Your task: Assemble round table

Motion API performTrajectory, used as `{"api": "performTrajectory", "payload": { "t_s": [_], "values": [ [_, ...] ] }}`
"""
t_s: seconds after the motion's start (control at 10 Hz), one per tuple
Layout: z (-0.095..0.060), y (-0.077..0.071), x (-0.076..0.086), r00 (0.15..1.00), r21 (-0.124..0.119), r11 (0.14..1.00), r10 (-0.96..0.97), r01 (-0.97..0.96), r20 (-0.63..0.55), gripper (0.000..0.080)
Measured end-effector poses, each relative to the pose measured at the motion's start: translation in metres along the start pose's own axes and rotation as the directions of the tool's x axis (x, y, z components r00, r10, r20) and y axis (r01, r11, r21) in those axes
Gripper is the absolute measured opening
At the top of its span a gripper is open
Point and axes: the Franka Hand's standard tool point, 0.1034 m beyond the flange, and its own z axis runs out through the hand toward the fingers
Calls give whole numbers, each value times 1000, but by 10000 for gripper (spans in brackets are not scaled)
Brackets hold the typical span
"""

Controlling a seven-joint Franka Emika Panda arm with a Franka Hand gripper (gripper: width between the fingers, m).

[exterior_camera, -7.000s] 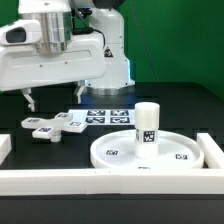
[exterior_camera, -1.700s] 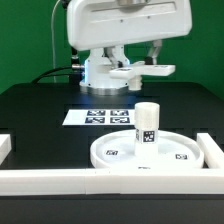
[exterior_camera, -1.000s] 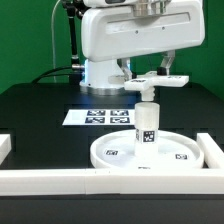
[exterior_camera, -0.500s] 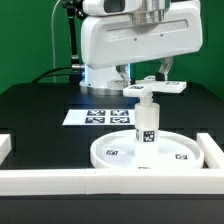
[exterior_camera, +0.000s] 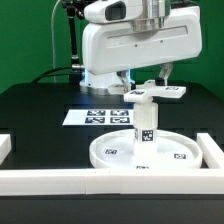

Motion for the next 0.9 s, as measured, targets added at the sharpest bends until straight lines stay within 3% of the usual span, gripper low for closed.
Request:
{"api": "performTrajectory", "payload": {
  "t_s": [0.9],
  "values": [
    [6,3,2,999,-5,999,-38,38,-8,446]
  ]
}}
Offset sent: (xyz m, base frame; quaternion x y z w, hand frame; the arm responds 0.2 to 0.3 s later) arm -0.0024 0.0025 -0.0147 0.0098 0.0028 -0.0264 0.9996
